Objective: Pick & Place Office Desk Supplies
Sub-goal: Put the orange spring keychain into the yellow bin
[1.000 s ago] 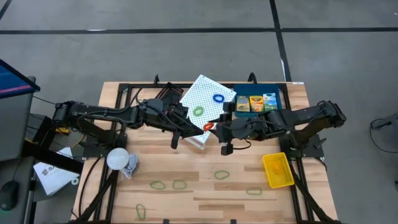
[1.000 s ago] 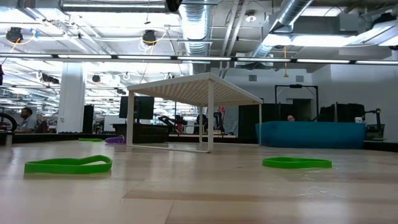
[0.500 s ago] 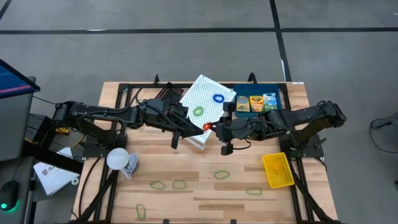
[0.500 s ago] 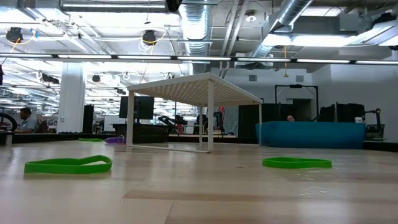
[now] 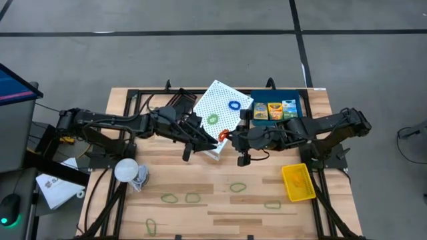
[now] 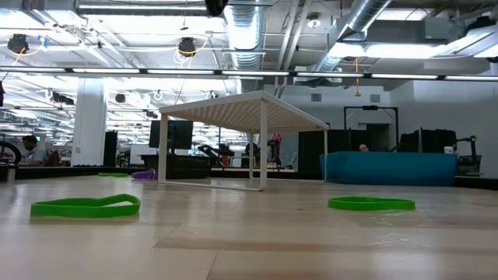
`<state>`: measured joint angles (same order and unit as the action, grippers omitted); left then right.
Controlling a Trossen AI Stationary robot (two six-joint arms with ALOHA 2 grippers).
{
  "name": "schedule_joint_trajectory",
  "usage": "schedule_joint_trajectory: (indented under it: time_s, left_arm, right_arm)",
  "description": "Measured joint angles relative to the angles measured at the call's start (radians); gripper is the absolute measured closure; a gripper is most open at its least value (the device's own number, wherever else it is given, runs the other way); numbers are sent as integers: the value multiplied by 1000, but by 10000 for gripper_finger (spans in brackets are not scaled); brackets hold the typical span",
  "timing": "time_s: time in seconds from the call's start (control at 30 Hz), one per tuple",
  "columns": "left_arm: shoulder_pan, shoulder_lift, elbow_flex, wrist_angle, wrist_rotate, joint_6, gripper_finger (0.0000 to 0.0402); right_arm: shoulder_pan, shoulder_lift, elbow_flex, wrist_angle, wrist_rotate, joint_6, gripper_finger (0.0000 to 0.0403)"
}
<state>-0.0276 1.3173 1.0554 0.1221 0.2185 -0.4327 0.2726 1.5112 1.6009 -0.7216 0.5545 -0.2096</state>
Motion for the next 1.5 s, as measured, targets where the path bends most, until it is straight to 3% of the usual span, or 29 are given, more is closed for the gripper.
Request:
schedule_joint_trajectory:
  time_s: [0.27,0.43,0.7,1.0,1.5]
  left_arm:
    - [-12,-54,-3,-149,22,4,236]
    - [-12,-103,-2,-223,23,15,227]
    - [-1,-218,-3,-369,-81,91,225]
    - [39,-317,-2,-468,-170,116,225]
    - [69,-341,-3,-510,-176,140,225]
  right_arm:
    - [-1,0,0,-27,30,5,384]
    - [0,0,0,-147,30,115,384]
    - [35,-1,-1,-462,29,472,384]
    - [166,-1,-24,-789,21,935,383]
    - [504,-9,-310,-846,-214,1563,383]
